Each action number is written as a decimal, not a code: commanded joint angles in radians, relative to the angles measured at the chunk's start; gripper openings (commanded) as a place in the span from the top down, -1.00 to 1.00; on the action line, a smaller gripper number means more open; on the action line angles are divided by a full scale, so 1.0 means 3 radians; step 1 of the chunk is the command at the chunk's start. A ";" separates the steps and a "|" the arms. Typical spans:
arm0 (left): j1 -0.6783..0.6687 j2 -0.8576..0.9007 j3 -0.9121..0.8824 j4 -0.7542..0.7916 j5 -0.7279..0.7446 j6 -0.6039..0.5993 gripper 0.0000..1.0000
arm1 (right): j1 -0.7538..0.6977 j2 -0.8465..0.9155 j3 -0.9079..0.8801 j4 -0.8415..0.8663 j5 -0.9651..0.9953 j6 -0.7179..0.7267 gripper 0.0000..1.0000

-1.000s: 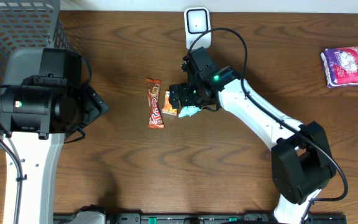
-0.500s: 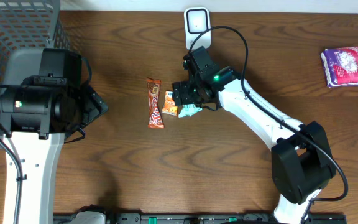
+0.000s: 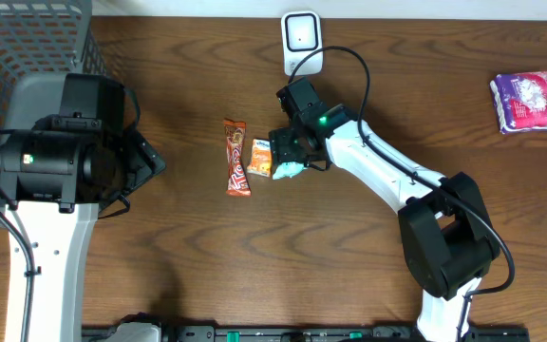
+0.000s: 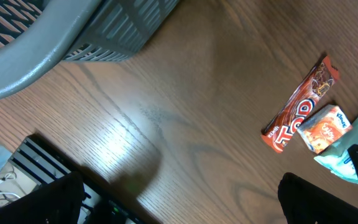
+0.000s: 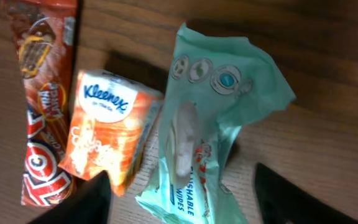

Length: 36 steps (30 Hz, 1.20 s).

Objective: Scan the item barcode
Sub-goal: 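Lower the right gripper and pinch the wipes pouch's top edge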

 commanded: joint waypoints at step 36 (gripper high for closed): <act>0.0018 -0.0036 0.0000 -0.0020 -0.0042 -0.0031 -0.98 | -0.0067 -0.0172 -0.0191 -0.0662 0.0239 0.0001 0.95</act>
